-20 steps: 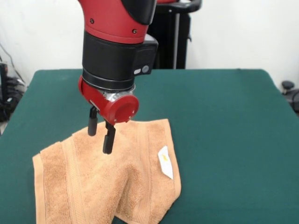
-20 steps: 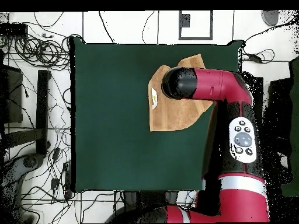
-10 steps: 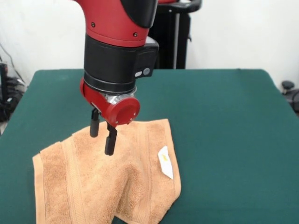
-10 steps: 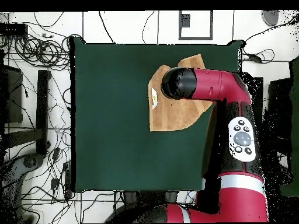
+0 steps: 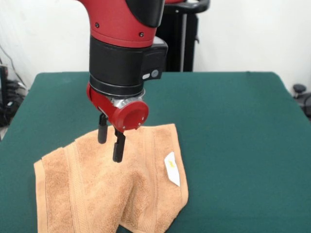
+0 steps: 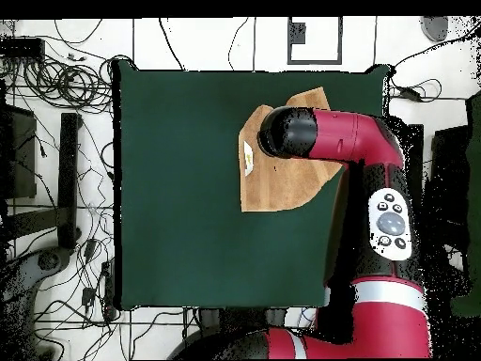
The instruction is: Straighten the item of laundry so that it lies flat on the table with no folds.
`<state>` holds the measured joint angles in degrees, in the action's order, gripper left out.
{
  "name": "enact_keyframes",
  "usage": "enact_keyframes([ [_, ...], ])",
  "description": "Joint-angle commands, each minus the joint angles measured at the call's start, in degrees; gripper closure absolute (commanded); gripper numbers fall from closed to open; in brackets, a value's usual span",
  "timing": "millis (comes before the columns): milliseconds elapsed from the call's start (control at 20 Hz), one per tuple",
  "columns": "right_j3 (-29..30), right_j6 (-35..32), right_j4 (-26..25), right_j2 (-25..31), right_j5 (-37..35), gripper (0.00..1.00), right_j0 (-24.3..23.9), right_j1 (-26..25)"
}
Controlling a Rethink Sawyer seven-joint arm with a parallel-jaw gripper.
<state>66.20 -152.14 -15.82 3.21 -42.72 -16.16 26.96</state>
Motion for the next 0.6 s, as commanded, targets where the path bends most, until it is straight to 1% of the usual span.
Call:
enact_keyframes([
  [50, 7.1, 5.9, 2.1, 6.1, -5.5, 0.0, 1.3, -2.3],
  [450, 6.8, 7.1, 0.8, 5.9, -3.6, 0.0, 0.8, -2.8],
  [600, 6.5, 6.4, 0.9, 5.6, -4.1, 0.0, 1.1, -2.9],
])
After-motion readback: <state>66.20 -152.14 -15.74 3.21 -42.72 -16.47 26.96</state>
